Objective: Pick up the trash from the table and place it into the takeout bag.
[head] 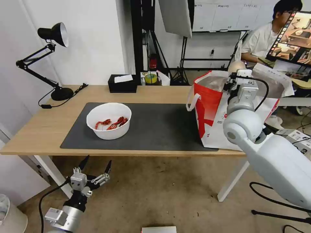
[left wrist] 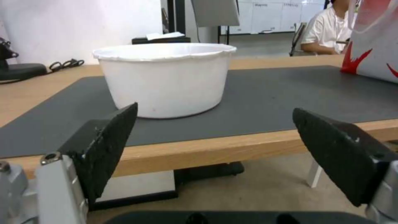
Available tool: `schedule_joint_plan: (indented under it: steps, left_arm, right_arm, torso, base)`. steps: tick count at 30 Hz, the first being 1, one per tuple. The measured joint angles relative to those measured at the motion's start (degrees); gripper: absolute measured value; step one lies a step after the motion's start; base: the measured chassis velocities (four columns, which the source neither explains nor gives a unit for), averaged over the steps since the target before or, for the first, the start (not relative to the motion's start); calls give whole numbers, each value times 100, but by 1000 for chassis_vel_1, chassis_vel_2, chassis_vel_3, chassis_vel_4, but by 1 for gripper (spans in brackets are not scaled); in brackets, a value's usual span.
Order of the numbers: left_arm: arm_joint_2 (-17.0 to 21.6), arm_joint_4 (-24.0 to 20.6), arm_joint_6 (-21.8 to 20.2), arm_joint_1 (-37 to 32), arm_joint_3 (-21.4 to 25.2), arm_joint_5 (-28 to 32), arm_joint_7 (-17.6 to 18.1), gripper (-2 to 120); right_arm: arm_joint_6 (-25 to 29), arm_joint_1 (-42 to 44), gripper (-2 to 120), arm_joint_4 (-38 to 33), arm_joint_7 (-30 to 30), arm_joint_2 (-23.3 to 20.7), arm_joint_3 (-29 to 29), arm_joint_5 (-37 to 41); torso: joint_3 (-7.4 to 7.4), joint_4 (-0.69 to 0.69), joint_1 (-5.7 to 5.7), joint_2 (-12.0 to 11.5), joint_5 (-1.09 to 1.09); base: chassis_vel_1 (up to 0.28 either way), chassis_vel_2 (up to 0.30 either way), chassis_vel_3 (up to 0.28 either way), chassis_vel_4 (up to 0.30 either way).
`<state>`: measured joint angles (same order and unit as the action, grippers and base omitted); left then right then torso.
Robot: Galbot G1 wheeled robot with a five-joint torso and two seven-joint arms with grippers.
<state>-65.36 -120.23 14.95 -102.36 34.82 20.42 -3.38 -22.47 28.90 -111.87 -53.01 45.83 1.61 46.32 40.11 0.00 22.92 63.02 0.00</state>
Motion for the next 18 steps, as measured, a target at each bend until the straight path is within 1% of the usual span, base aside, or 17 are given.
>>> schedule_joint_plan:
  steps: [1,2,5,6,9,10,12,13,14,16,18]
  left_arm:
    - [10,4,0,-4,5,1,0,100]
    - [10,4,0,-4,5,1,0,100]
    - [38,12,-2,-11,21,17,-1,100]
    - [38,12,-2,-11,21,17,-1,100]
    - [55,28,-8,3,3,27,-1,100]
    - [55,28,-8,3,3,27,-1,100]
    - [62,37,-18,20,-24,29,-1,100]
    - [62,37,-18,20,-24,29,-1,100]
    - [65,39,-28,30,-36,30,-1,100]
    - [68,39,-69,40,-48,34,-1,100]
    - [70,37,-90,41,-49,37,-1,100]
  right_arm:
    - [0,0,45,-9,7,-15,0,16]
    - [0,0,45,-9,7,-15,0,16]
    - [0,31,60,-31,36,-60,-6,75]
    - [0,31,60,-31,36,-60,-6,75]
    - [0,76,76,-51,51,-99,-38,138]
    - [0,76,76,-51,51,-99,-38,138]
    - [0,86,84,-74,56,-126,-50,213]
    - [0,86,84,-74,56,-126,-50,213]
    - [0,86,90,-83,58,-141,-52,259]
    - [0,86,97,-90,66,-170,-56,314]
    - [0,86,99,-95,69,-179,-62,330]
  torso:
    - [0,0,0,0,0]
    - [0,0,0,0,0]
    - [0,0,0,0,0]
    - [0,0,0,0,0]
    - [0,0,0,0,0]
    - [0,0,0,0,0]
    - [0,0,0,0,0]
    - [0,0,0,0,0]
    - [0,0,0,0,-1]
    - [0,0,0,0,0]
    - [0,0,0,0,0]
  base:
    - [0,0,0,0]
    - [0,0,0,0]
    - [0,0,0,0]
    - [0,0,0,0]
    - [0,0,0,0]
    - [0,0,0,0]
    - [0,0,0,0]
    - [0,0,0,0]
    - [0,0,0,0]
    - [0,0,0,0]
    - [0,0,0,0]
